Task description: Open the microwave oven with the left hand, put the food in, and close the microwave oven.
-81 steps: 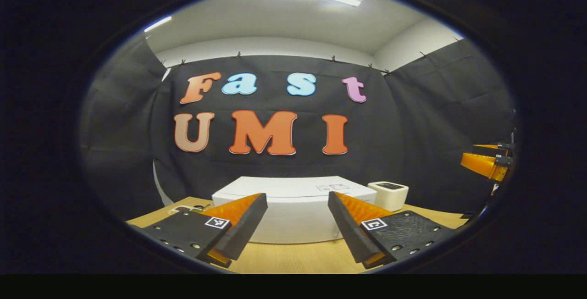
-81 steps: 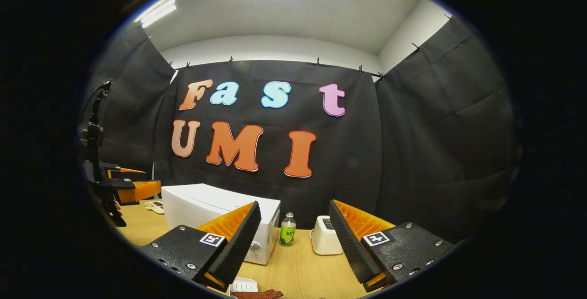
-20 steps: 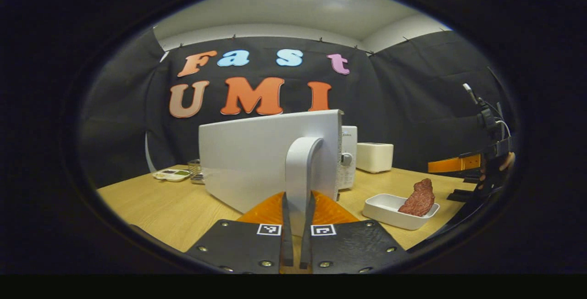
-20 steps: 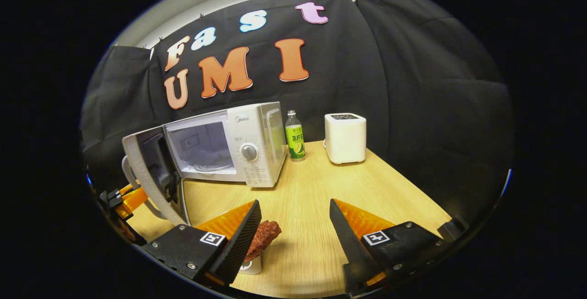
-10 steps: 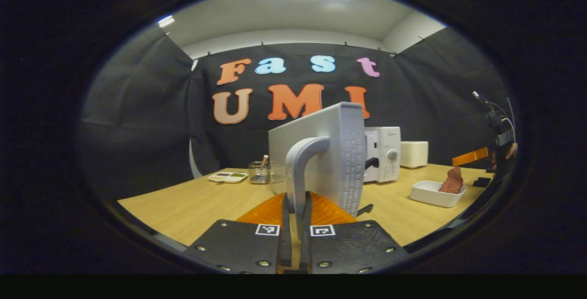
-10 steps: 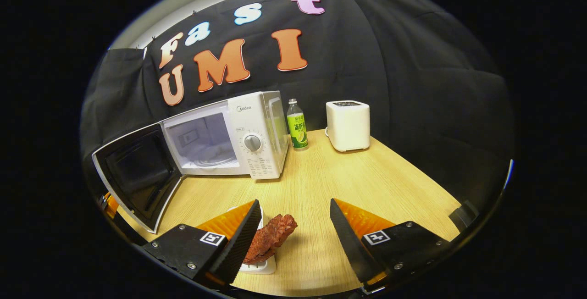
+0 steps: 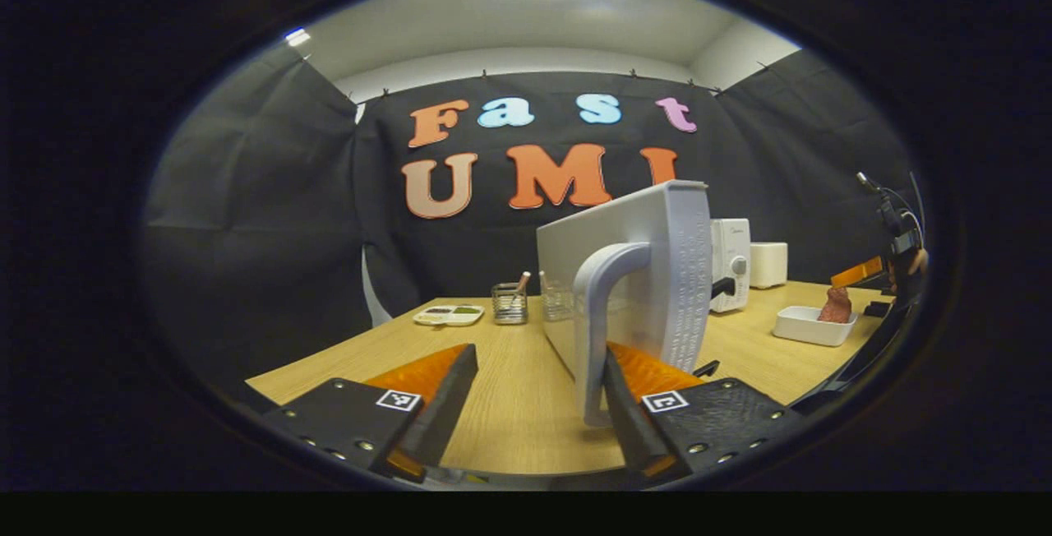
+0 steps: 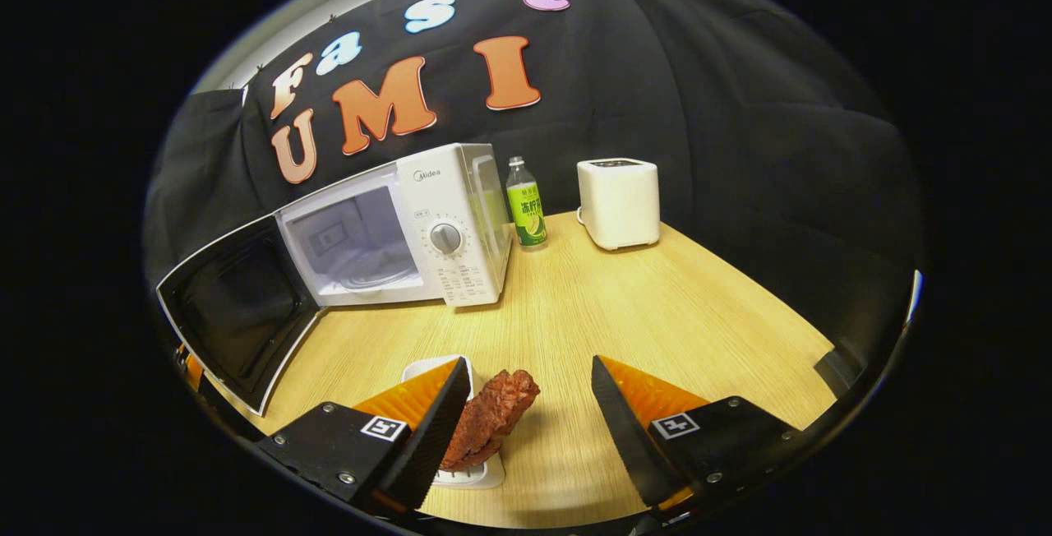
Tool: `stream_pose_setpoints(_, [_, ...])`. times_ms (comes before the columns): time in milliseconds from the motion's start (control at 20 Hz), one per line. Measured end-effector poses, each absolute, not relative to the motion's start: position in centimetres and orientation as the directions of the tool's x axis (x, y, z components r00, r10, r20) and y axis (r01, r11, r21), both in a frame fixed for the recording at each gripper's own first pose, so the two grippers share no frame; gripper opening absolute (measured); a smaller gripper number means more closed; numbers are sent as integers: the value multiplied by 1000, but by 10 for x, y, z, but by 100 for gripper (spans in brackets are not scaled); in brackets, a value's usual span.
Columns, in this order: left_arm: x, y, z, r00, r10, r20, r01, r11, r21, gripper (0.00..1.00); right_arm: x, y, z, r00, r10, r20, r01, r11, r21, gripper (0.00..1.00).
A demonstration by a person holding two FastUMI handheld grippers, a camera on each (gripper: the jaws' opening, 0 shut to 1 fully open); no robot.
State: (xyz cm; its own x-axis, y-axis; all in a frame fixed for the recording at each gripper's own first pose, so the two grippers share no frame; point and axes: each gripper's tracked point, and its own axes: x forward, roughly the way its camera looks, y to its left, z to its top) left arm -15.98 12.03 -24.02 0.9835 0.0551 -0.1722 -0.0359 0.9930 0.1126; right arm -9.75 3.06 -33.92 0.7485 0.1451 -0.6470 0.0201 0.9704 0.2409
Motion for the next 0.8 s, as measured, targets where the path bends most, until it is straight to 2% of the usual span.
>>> stream_pose_setpoints(200, [-164,128,-240,981,44,-191,-21,992,122,88,-102,31,-351,723,158,-673,22,968,250,89])
stream_pose_setpoints(350, [-169,126,-232,983,34,-182,2,981,192,89,-100,35,-354,710,197,-676,24,953,303,88])
stream_pose_setpoints(550, [-180,131,-215,987,45,-155,-3,966,260,89,-100,45,-359,685,267,-678,50,911,409,80])
stream_pose_setpoints(650, [-182,139,-200,990,60,-124,-24,961,275,88,-104,56,-357,671,322,-668,58,875,480,71])
stream_pose_setpoints(800, [-186,152,-194,990,80,-112,-53,971,232,88,-107,64,-357,665,363,-653,65,842,535,51])
